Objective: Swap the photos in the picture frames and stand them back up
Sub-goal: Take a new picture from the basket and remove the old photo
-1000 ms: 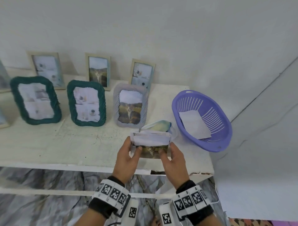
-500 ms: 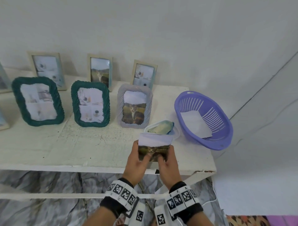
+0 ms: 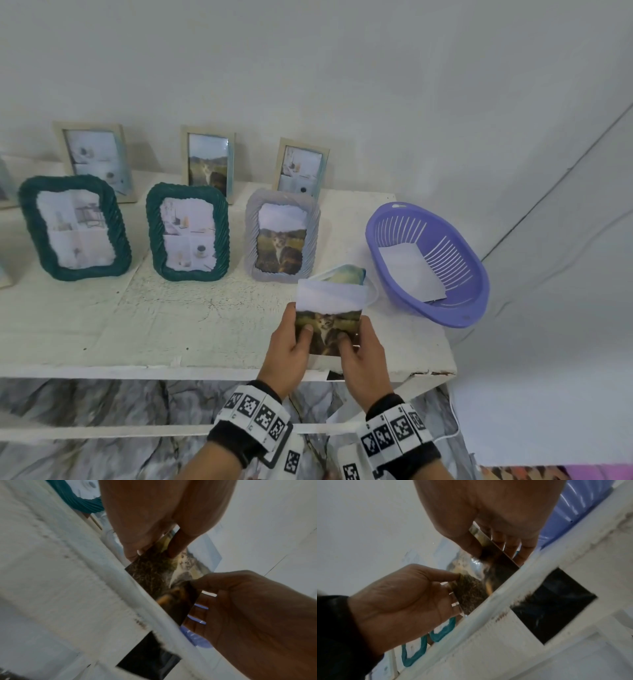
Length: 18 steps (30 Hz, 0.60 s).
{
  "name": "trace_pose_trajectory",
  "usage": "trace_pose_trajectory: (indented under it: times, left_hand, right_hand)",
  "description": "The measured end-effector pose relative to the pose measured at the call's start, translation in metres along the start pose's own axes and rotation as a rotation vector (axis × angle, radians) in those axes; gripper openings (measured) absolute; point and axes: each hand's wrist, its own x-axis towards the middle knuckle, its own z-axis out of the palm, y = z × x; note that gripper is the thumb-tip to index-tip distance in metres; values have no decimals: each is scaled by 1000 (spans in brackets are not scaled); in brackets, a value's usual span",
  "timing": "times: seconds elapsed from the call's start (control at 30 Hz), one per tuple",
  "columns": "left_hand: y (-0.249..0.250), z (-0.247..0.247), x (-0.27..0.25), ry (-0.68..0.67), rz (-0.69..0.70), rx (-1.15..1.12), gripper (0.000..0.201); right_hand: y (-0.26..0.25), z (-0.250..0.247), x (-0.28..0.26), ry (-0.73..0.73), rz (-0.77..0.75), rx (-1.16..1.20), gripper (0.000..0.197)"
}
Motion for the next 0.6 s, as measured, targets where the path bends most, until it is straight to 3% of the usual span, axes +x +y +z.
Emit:
trace_pose_trajectory:
  times: [0.17,0.27,0.37,0.47,0.6]
  left_hand:
    - [25,13,17,-29,-15,-53,32]
    - [49,24,33,-97,-21,-101,33]
    - [63,38,52,-203,-47,-129,29]
    - [63,54,73,-177,-92,-50,35]
    - [52,75,92,-125,-210,32,41]
  right_hand:
    - [-23,-33,16,89,-102,17,23]
    - [-35,-67,35,45,-132,48,22]
    - [-40,-109,65,-47,-33,115,18]
    - [-43,-151,99,-90,123,155,17]
    - [-37,-194,158,-70,189,-182,15]
